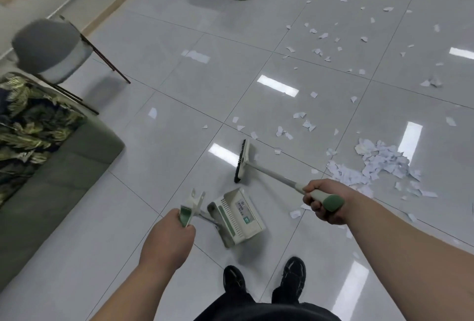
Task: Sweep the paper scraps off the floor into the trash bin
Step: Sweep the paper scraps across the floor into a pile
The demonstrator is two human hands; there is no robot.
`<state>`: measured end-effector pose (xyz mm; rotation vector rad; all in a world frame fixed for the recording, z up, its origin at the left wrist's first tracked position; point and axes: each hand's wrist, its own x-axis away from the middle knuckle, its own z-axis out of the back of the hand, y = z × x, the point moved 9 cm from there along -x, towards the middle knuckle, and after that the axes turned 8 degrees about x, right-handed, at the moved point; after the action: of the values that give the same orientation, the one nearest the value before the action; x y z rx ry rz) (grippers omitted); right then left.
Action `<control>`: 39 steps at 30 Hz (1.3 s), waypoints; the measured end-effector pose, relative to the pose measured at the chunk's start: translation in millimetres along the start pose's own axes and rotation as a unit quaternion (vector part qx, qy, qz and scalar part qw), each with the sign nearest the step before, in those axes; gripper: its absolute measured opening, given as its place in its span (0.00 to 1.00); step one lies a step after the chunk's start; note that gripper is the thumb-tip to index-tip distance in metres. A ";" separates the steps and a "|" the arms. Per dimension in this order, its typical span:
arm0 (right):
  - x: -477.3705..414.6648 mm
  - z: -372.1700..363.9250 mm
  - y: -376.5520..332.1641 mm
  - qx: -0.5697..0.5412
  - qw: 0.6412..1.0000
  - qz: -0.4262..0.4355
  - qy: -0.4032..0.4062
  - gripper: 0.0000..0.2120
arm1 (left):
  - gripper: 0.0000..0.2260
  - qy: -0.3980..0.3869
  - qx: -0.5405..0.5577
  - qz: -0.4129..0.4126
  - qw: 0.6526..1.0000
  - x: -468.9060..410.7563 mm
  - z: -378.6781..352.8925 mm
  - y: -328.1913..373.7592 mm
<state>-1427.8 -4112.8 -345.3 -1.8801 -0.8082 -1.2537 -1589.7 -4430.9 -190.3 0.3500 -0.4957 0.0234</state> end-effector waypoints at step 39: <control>-89.2 -252.2 -251.4 0.720 0.650 0.050 0.236 0.07 | 0.03 -0.055 0.044 -0.030 0.997 -263.2 130.2 -41.7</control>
<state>-1783.0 -4196.8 -306.4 -0.2407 -0.9079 -0.5132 -1877.2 -4497.3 -220.4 0.4530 -0.5946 -0.0322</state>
